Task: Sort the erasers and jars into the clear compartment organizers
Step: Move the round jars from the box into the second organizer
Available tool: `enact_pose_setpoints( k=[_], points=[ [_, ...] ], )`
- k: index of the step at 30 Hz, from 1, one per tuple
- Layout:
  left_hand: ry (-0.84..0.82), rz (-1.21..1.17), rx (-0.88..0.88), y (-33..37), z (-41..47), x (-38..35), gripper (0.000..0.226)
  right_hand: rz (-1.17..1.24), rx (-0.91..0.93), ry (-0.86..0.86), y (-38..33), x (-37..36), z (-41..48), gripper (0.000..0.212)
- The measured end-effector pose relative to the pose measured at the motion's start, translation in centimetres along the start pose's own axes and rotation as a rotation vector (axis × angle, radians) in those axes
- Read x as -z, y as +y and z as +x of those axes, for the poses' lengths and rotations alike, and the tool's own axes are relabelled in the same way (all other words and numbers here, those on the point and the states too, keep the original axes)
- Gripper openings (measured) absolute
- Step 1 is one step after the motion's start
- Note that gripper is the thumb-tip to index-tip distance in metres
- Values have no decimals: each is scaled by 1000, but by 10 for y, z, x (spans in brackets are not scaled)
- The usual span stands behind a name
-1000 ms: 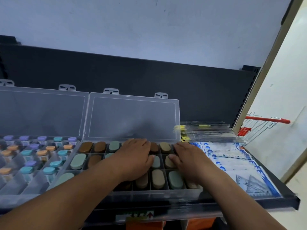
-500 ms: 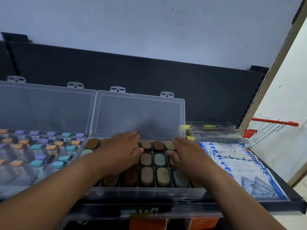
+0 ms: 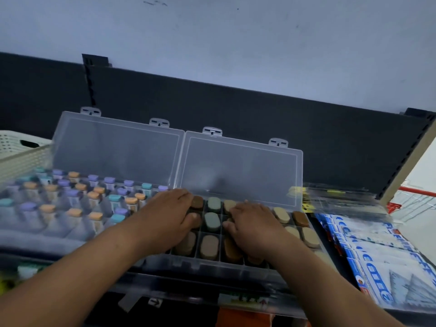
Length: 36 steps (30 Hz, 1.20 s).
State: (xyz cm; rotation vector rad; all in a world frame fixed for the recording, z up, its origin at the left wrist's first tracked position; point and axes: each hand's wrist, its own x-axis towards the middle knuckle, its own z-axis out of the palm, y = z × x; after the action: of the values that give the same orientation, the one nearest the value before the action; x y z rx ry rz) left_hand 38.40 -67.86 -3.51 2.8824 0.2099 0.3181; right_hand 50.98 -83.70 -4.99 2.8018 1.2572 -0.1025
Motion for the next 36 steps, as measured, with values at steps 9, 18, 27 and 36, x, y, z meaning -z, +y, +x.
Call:
enact_pose_setpoints(
  k=[9, 18, 27, 36],
  points=[
    [-83, 28, 14, -24, -13, 11, 54, 39, -97, 60, -29, 10, -8, 51],
    [-15, 105, 116, -109, -70, 62, 68, 205, 152, 163, -128, 36, -11, 57],
    [54, 100, 166, -179, -134, 86, 80, 188, 159, 175, -203, 29, -9, 61],
    [132, 69, 103, -186, -163, 74, 56, 217, 86, 206, -234, 11, -35, 57]
  ],
)
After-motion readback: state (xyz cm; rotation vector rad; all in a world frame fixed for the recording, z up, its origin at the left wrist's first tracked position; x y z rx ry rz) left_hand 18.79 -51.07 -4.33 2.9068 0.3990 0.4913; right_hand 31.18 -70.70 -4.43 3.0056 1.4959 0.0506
